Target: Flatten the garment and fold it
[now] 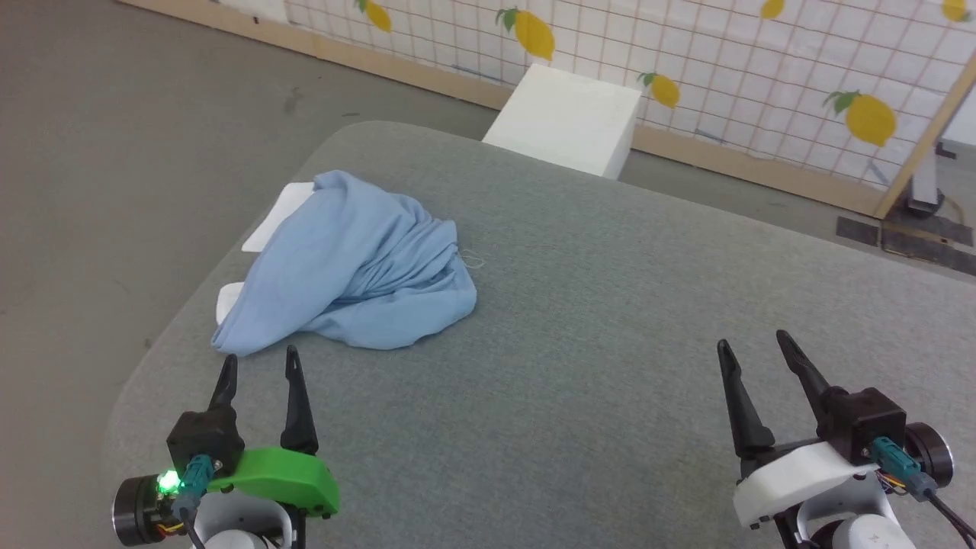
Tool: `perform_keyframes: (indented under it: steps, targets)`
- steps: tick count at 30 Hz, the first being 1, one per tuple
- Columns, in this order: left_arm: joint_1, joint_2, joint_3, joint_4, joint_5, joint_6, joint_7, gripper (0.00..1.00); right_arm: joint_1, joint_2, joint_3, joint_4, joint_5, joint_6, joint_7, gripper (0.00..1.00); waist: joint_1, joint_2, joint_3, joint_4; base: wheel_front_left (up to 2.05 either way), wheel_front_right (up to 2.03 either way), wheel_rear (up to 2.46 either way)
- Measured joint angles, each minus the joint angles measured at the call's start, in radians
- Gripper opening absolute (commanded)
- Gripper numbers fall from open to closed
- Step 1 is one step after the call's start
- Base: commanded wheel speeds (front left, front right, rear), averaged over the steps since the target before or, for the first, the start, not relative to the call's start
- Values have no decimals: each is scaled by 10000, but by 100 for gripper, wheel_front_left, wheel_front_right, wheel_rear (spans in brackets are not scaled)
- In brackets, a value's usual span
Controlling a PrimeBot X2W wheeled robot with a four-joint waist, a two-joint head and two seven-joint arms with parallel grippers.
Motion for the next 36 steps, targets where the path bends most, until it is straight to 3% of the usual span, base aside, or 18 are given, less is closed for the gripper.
perform_keyframes:
  steps: [21, 26, 36]
  targets:
    - [-42, 2, -40, 362, -380, 109, -435, 100, -134, 8, 10, 247, 100, 0, -349, 100, 0, 0, 97, 1156, 0, 0, 0]
    - [-954, 180, -368, 819, -508, -477, -349, 100, -276, 17, 35, 221, 81, 0, -345, 100, 0, 0, 256, 1338, 0, 0, 0]
    - [-5257, 802, -790, 2857, -1198, -1672, 1327, 100, -1341, 25, 207, -502, -619, 0, 58, 100, 0, 0, 1473, 1252, 0, 0, 0]
